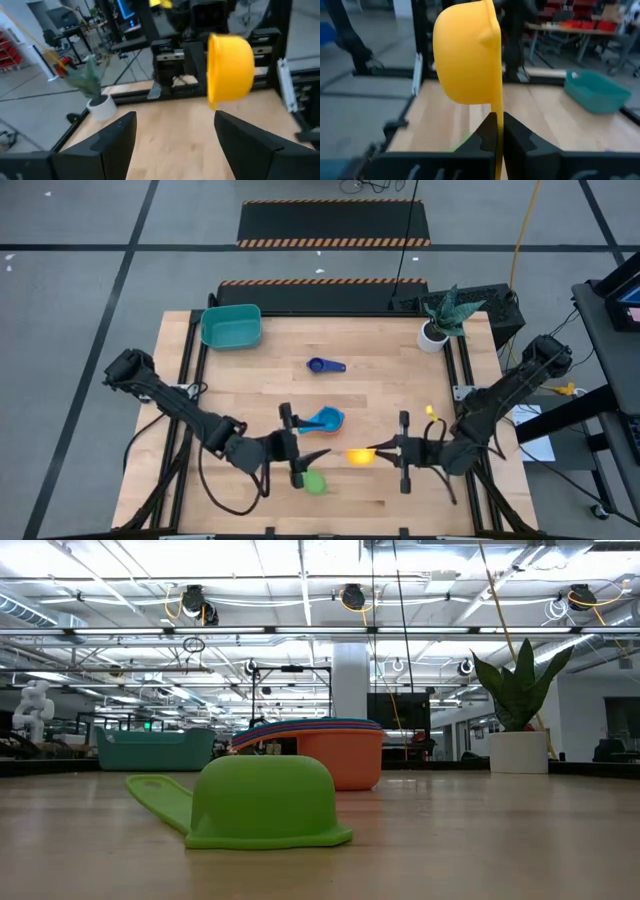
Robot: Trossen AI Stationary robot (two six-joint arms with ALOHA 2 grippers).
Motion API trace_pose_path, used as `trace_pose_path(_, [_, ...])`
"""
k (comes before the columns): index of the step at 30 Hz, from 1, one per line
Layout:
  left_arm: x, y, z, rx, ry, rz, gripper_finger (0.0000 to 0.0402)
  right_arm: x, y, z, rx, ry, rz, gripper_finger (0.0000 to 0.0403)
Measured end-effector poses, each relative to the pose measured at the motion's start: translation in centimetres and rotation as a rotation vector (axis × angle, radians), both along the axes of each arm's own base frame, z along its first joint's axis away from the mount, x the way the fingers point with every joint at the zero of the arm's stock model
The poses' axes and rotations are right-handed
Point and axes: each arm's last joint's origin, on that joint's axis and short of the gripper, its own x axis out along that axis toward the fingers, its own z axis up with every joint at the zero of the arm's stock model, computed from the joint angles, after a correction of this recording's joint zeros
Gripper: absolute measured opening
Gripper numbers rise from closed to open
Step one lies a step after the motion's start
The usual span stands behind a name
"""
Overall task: Nest measuring cups in basket
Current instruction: Stack the yellow measuring cup on top of the light blue measuring cup
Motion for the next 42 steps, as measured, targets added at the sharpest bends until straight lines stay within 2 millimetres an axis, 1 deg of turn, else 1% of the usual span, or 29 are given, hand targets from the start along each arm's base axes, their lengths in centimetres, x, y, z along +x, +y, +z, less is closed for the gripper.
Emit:
trace_pose_path(4, [1.0, -0.7, -1.3, 0.031, 0.000, -0.021, 0.0271, -0.3, 0.6, 1.4, -0.003, -0.115, 0.035, 0.0003])
trace_pose_path(8, [1.7, -1.4, -1.5, 0.018, -0.070, -0.030, 0.0271, -0.7, 1.1, 2.5, -0.046, -0.198, 0.064, 0.0003])
trace_pose_path(12, [2.7, -2.2, -2.3, -0.033, -0.150, -0.045, 0.0271, -0.6, 1.5, 3.0, -0.076, -0.270, 0.067, 0.0003])
trace_pose_path(19, [4.2, -4.1, -4.4, -0.079, -0.291, -0.164, 0.0268, 0.7, 2.6, 3.1, -0.118, -0.496, 0.210, 0.0004])
trace_pose_path(23, [4.5, -4.8, -4.9, -0.147, -0.435, -0.190, 0.0244, 1.4, 2.6, 2.8, -0.143, -0.578, 0.249, 0.0004])
trace_pose_path(26, [4.7, -5.3, -5.9, -0.157, -0.486, -0.223, 0.0216, 2.4, 2.4, 2.3, -0.133, -0.622, 0.272, 0.0004])
trace_pose_path(29, [5.0, -5.3, -6.7, -0.158, -0.485, -0.226, 0.0189, 3.4, 2.0, 1.6, -0.100, -0.654, 0.280, 0.0004])
trace_pose_path(34, [5.0, -5.3, -6.7, -0.155, -0.480, -0.221, 0.0157, 4.8, 1.1, 0.7, -0.067, -0.636, 0.243, 0.0004])
trace_pose_path(42, [4.8, -5.4, -6.7, -0.148, -0.476, -0.161, 0.0130, 5.2, 0.6, 0.6, -0.049, -0.629, 0.256, 0.0004])
